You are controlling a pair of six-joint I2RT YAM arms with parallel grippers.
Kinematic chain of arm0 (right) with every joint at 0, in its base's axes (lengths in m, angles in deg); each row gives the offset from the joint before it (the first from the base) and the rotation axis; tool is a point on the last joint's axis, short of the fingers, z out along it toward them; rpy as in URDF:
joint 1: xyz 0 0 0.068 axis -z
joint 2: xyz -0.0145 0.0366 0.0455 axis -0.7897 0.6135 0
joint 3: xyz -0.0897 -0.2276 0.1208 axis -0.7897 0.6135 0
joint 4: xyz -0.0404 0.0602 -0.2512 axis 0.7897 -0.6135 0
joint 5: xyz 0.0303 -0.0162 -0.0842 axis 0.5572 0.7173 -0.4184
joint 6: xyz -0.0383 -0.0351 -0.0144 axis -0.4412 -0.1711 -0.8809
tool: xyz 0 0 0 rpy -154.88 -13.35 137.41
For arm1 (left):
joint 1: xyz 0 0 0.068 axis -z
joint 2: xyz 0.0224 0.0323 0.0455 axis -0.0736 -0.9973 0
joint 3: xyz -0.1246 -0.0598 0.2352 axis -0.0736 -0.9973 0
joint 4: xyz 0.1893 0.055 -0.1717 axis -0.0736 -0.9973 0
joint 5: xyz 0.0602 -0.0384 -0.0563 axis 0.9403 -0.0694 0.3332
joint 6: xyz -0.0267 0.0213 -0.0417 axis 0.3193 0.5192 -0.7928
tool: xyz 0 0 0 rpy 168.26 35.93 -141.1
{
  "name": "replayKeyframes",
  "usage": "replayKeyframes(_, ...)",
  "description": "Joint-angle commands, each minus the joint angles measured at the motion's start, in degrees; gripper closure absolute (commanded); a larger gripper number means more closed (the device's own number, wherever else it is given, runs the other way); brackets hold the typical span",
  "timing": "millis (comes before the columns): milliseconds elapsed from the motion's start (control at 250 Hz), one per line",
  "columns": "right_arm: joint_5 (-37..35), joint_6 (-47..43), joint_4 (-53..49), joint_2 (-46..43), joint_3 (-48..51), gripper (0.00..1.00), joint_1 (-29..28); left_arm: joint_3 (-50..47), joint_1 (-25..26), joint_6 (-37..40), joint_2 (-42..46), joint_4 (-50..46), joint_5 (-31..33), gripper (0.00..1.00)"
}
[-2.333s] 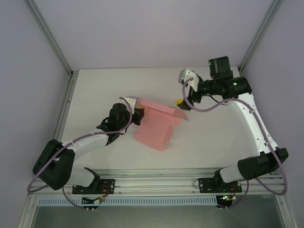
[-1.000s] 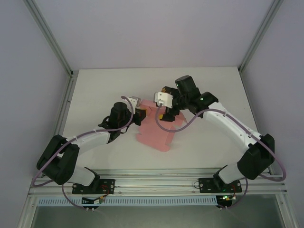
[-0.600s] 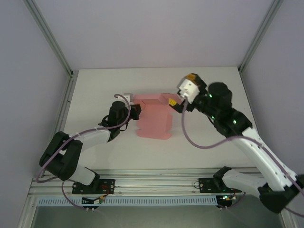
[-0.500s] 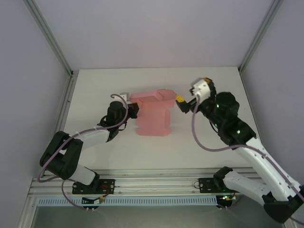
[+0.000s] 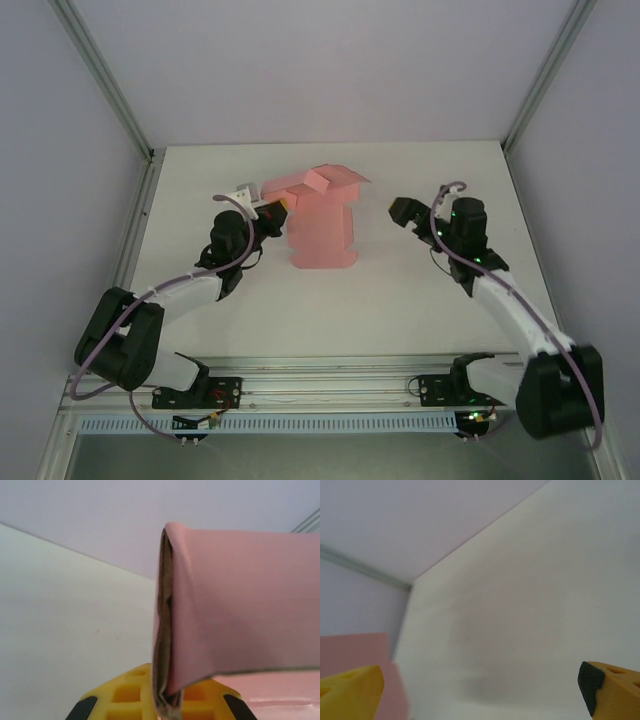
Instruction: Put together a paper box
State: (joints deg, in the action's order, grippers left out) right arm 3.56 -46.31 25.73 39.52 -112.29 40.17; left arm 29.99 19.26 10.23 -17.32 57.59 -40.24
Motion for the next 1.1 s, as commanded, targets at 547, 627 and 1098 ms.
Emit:
replayKeyframes(547,30.0,16.9,40.0,21.4,-8.3,0.0,-5.1,-0.2,-0.2,-1.8,-1.4,3.7,0.1,1.0)
replayKeyframes(627,27.9,13.4,34.5,19.6,-7.7,0.0,-5.6,0.1,-0.2,-2.5,-1.6,3.4,0.7,1.0)
replayKeyframes(1098,16.0,3.9,18.2,13.6,-7.0,0.0,-8.8,-0.4,-0.3,-4.1,-3.4,5.9,0.6,1.0)
